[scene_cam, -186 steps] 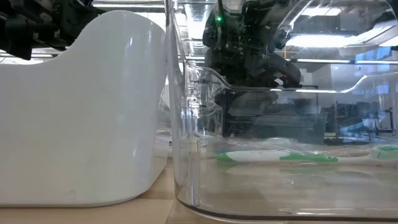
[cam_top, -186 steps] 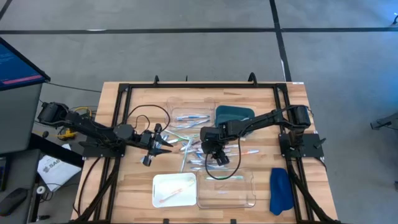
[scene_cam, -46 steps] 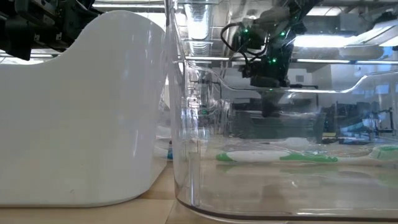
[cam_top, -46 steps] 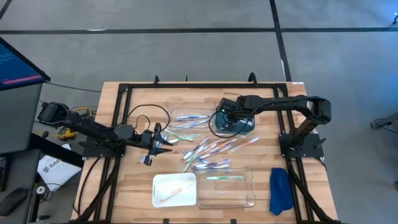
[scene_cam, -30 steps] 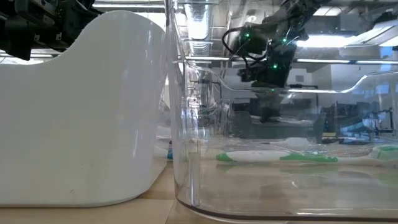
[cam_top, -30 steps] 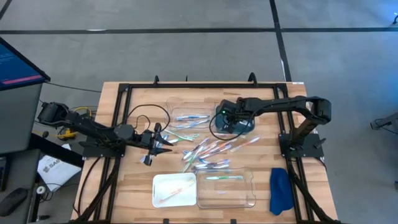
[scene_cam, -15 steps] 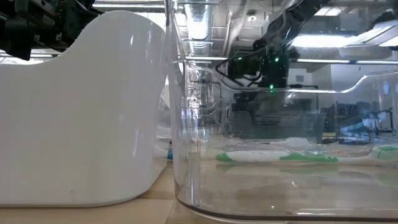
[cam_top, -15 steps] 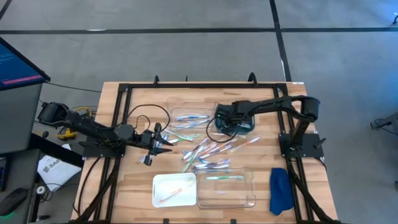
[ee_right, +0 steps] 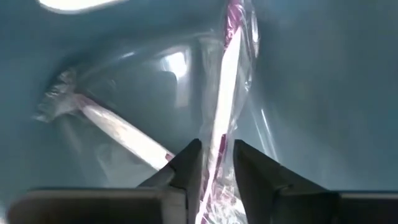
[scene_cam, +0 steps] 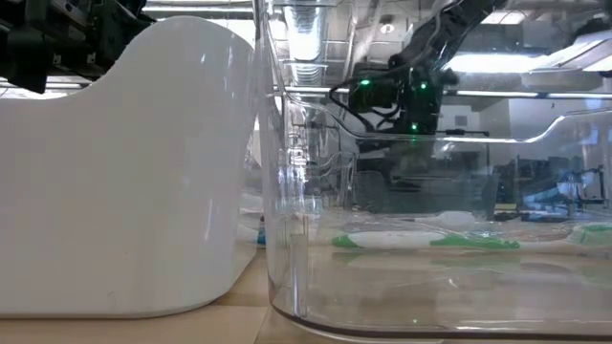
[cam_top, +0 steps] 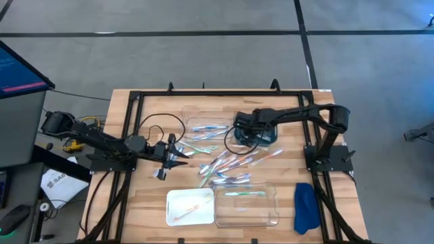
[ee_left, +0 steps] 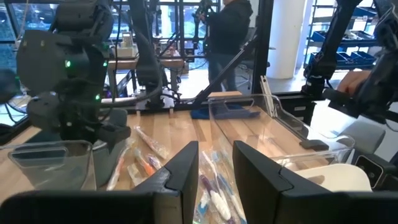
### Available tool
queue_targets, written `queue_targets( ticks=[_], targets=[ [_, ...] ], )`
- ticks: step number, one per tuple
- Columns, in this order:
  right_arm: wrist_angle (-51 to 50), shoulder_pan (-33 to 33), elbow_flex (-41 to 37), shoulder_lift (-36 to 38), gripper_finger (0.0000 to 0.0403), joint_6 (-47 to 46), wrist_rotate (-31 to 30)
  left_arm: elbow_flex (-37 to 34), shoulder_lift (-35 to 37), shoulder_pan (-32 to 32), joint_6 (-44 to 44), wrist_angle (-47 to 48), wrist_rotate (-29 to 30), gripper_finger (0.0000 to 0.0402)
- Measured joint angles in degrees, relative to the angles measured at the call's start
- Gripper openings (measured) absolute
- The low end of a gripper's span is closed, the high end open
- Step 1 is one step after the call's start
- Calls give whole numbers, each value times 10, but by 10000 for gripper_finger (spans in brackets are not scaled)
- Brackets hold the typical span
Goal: Pick & Place Toothbrushes
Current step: Put the purple toothbrush into the green bin, then put the orange toothbrush into the white bin
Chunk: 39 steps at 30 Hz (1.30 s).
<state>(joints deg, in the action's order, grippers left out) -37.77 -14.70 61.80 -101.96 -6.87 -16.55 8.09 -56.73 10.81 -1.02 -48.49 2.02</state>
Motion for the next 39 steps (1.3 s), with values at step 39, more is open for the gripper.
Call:
queue_targets(
  ticks=[39],
  targets=[
    [-163,26,159,1,180,39,-7,-4,0,0,0,-4,10,94]
  ],
)
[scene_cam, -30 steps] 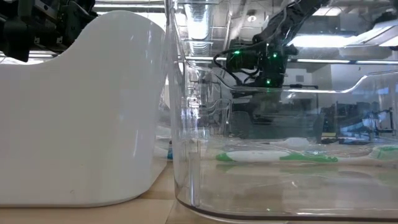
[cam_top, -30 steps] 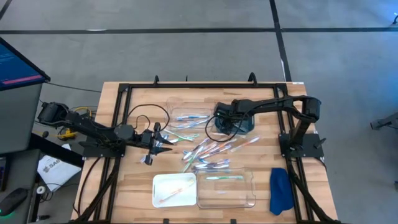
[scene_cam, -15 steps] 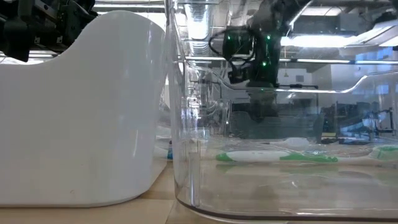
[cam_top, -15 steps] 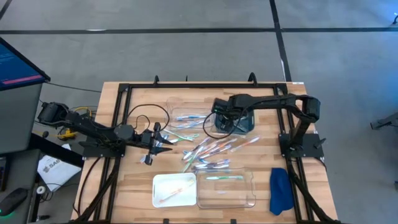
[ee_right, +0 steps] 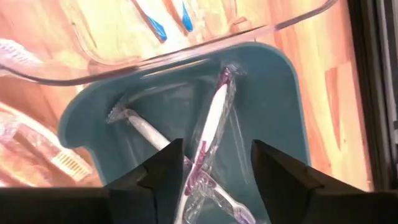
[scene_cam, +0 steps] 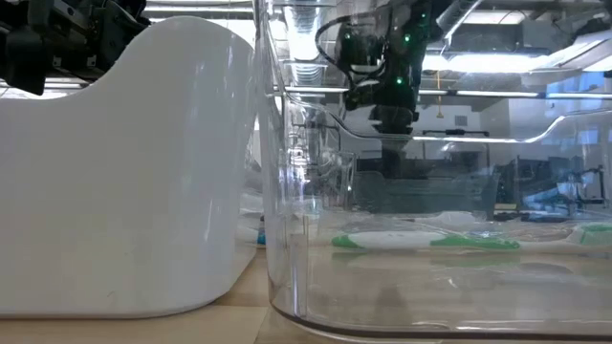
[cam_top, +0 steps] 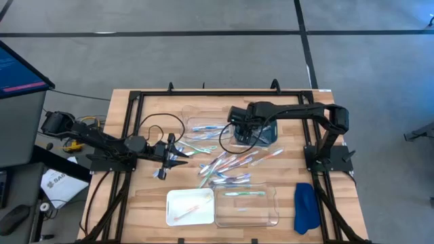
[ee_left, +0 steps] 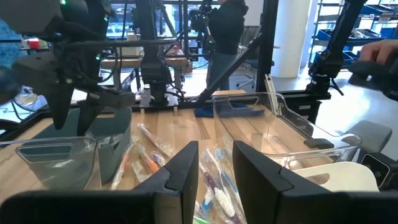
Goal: Pick & Place Toothbrushes
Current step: Put the orange toothbrush into the white bin
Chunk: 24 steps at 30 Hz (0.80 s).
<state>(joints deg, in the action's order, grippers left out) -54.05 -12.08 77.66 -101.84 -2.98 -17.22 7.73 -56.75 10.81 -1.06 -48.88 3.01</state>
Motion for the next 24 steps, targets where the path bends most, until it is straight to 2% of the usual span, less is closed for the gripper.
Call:
queue_targets(
  ticks=[6,15,24],
  targets=[
    [-28,9,36,0,153,0,1,0,0,0,0,0,0,94],
    [-14,33,79,0,113,34,1,0,0,0,0,3,0,94],
    [59,53,119,0,90,144,2,0,0,0,0,3,0,94]
  ],
)
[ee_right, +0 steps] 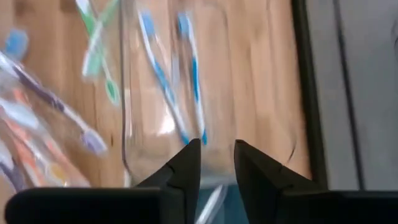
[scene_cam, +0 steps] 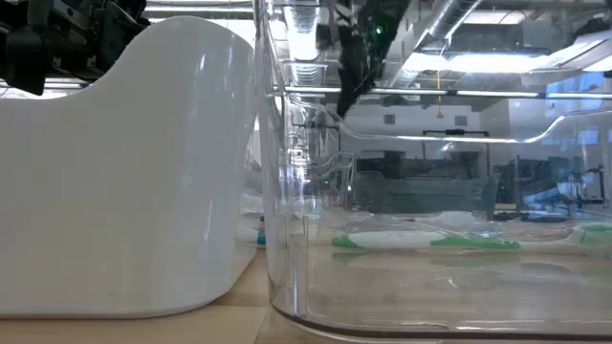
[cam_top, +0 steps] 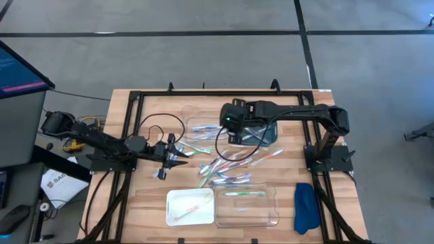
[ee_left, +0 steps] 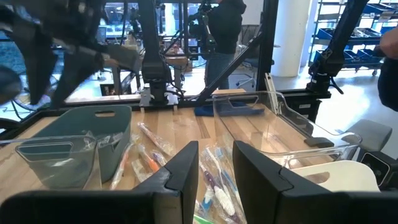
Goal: Pick & Place Toothbrushes
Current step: Put the orange toothbrush into the white bin
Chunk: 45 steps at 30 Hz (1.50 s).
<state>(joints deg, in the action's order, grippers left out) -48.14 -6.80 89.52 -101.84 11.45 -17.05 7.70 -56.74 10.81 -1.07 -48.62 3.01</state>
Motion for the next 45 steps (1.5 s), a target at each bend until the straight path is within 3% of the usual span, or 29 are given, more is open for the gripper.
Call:
queue_targets(
  ticks=[4,12,34,45],
  targets=[
    [37,9,17,0,88,50,4,0,0,0,0,0,0,94],
    [69,13,21,0,88,59,19,0,0,0,0,1,0,94],
    [35,58,20,-3,88,126,396,0,0,0,-1,2,0,94],
    [44,91,20,-6,88,107,427,0,0,0,-1,2,0,94]
  ],
)
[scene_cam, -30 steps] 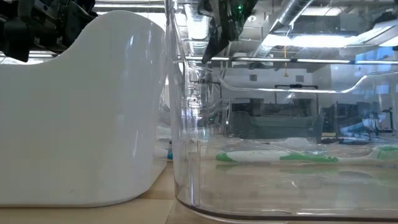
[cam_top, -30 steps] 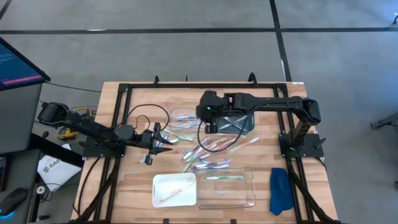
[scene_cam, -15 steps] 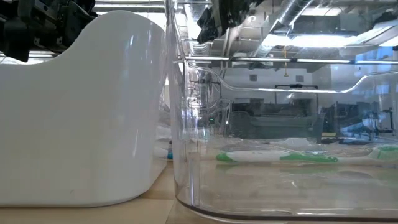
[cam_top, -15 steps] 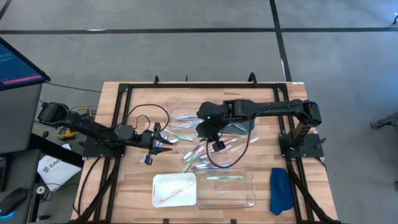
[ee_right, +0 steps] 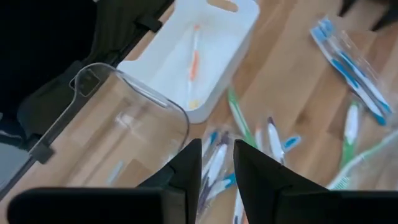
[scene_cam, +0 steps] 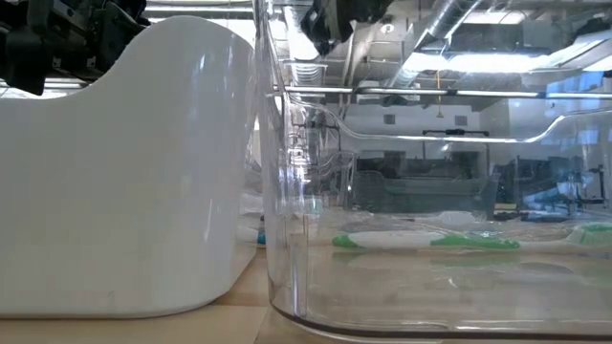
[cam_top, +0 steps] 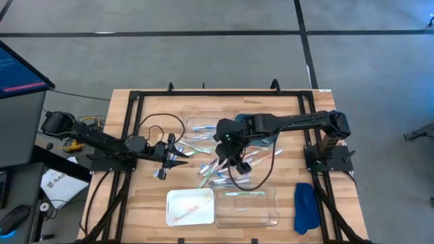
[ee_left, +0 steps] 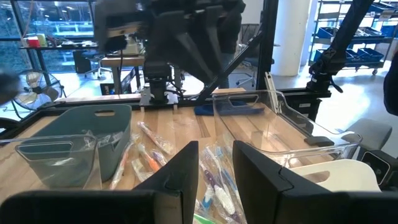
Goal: Pick & Place Toothbrushes
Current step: Put the orange toothbrush into the white bin
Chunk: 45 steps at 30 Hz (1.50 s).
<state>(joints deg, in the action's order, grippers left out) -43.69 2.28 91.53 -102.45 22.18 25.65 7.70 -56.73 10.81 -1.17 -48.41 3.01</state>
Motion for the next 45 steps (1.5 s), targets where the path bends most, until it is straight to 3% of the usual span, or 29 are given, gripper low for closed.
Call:
queue_targets(
  ticks=[10,20,26,30,33,38,45],
  targets=[
    [6,19,-22,0,88,12,1,0,0,0,0,0,0,94],
    [79,22,-130,0,88,0,4,0,0,0,0,1,3,94],
    [-88,9,-133,6,88,-93,-30,0,0,0,0,3,17,94],
    [-194,4,-147,6,88,-171,-102,0,0,0,0,8,17,94],
    [-216,5,-180,9,88,-190,-156,0,0,0,0,9,17,94],
    [-152,-2,-266,66,88,-193,-167,0,0,0,0,9,17,94],
    [-65,-22,-382,201,88,-222,-174,0,0,0,0,11,33,94]
  ],
)
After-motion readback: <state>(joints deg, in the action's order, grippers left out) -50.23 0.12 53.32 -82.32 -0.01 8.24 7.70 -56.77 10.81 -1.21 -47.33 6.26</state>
